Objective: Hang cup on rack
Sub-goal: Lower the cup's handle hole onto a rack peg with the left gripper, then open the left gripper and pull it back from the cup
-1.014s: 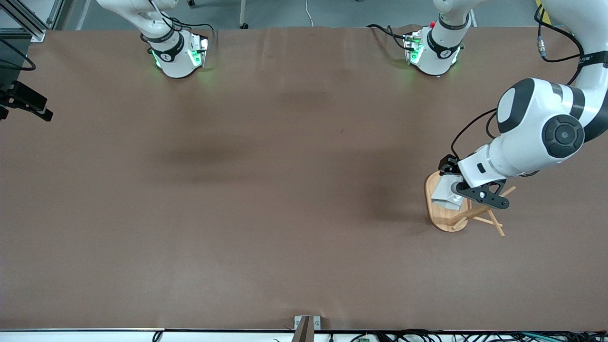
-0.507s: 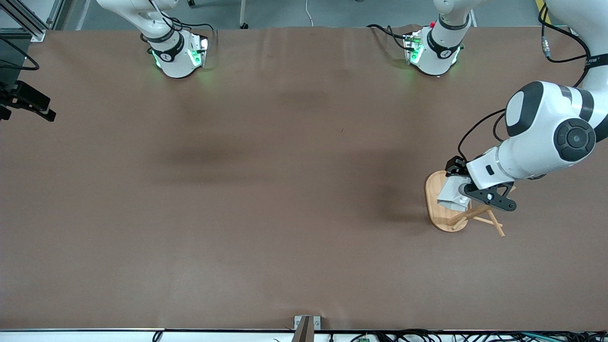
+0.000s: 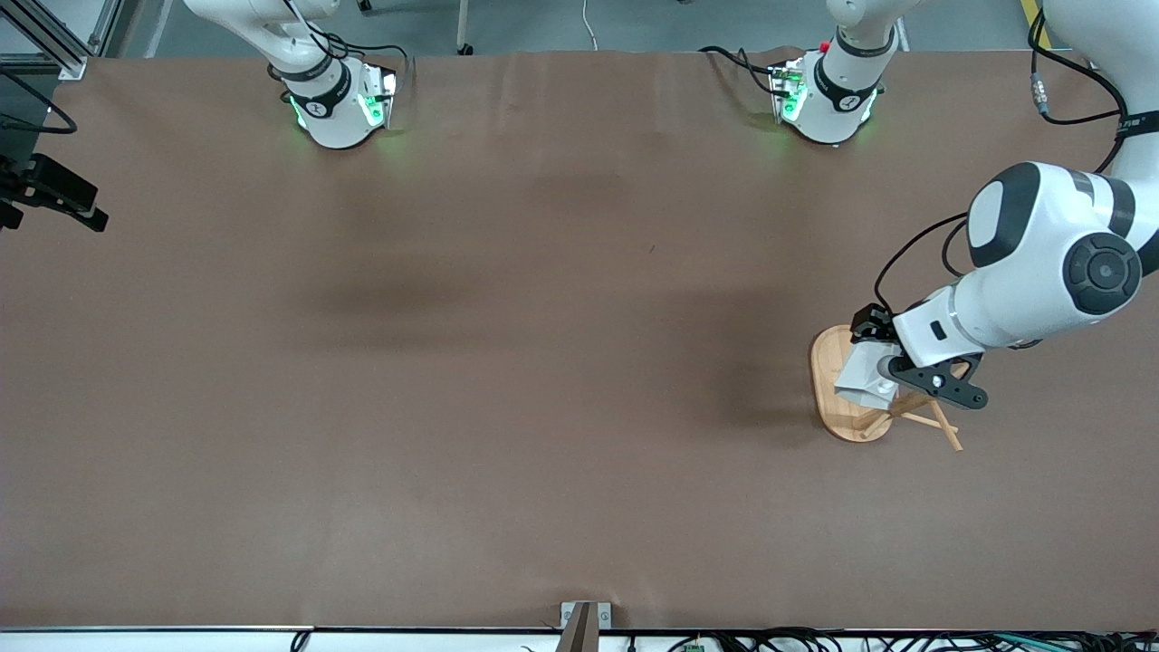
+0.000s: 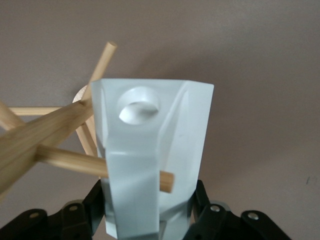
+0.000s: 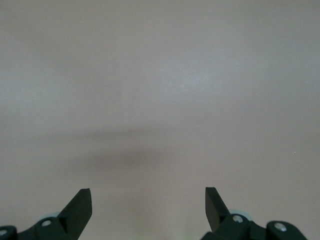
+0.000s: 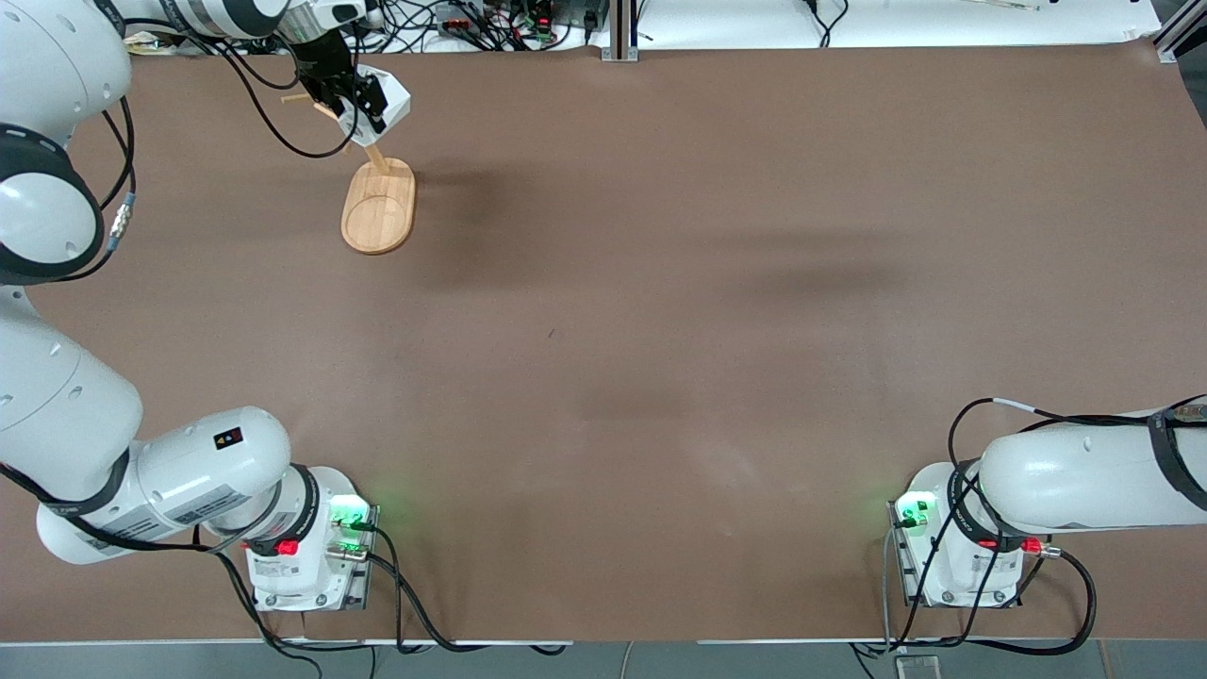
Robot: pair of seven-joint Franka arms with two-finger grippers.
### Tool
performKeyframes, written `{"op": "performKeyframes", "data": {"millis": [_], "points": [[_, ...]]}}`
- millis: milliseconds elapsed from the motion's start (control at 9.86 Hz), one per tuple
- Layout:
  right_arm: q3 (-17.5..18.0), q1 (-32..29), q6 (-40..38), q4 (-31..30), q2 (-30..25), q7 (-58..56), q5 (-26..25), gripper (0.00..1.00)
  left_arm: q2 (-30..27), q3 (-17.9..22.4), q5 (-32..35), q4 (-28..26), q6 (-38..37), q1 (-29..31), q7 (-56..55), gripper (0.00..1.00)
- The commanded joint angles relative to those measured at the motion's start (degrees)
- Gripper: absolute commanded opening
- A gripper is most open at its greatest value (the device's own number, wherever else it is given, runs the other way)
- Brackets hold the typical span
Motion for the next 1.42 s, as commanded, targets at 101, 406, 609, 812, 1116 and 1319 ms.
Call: {"op": "performKeyframes", "data": {"millis": [101,406,609,812,1116,1319], "points": [[-0.1,0.4,0.3,-0.4,-0.5,0.2,-0.1,1.00,2.5,-0.3,1.2,0.7,0.5,0.6,1.5,0.33],[-0.1,0.4,0.3,-0.4,-0.5,0.2,0.0,1.00,2.9,-0.3,1.2,1.3,0.5,0.6,1.2,1.00],[-0.1,0.4,0.2,-0.4,-0.5,0.2,-0.1,1.00,2.8,-0.4,1.2,3.6,-0.1,-0.1,0.1,1.00],[-0.1,0.3,0.2,-0.4,-0.5,0.2,-0.1,1.00,2.3,-0.6,1.2,5.0,-0.6,-0.2,-3.4,1.00],[-0.1,0.4,0.2,-0.4,-0.5,0.2,-0.1,1.00,1.0,-1.0,1.3,8.1,-3.3,-0.2,-7.2,1.00],[-0.1,0.3,0.2,-0.4,-0.5,0.2,-0.1,1.00,0.8,-1.0,1.2,11.9,-6.9,-0.3,-7.4,1.00]]}}
